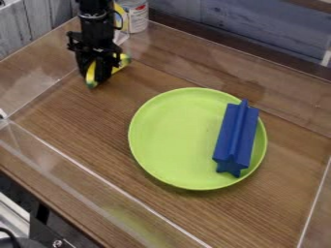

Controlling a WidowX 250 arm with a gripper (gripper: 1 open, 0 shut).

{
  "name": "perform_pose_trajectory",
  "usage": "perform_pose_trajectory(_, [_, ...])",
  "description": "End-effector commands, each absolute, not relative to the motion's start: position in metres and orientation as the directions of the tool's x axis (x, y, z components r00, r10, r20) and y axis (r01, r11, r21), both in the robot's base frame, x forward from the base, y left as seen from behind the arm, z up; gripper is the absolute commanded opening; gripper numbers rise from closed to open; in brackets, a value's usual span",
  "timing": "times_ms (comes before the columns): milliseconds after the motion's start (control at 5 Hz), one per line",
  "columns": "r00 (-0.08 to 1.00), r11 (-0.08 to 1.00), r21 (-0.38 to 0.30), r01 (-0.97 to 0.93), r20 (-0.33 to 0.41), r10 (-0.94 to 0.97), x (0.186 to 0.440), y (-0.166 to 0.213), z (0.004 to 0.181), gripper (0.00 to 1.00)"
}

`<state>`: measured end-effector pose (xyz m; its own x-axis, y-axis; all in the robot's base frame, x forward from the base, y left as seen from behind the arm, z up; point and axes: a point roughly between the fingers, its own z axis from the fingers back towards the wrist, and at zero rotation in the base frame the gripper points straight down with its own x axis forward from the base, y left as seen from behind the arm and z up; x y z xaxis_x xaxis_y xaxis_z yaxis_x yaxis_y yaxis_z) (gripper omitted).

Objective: Remove the banana from inside the green plate and put it on the table

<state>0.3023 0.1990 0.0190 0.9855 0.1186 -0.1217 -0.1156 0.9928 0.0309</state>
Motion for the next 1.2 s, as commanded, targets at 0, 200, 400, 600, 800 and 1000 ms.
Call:
perform_pose_trajectory(0, [0.982, 0.988, 0.018, -0.151, -0.116, 0.152, 0.294, 0.209, 0.027, 1.00])
perform_pose_trajectory(200, [0.982, 0.988, 0.005, -0.153, -0.107, 0.152, 0.293, 0.208, 0.034, 1.00])
perform_pose_trajectory(400, [0.988, 0.988, -0.022, -0.153, -0.039, 0.152, 0.295, 0.205, 0.068, 1.00])
perform_pose_trajectory(600, [0.988, 0.987, -0.049, -0.150, 0.025, 0.151, 0.297, 0.203, 0.101, 1.00])
perform_pose_trajectory(800, [0.987, 0.988, -0.071, -0.139, 0.076, 0.144, 0.304, 0.204, 0.126, 1.00])
perform_pose_trajectory(1000, [0.987, 0.989, -0.071, -0.131, 0.080, 0.136, 0.316, 0.214, 0.115, 1.00])
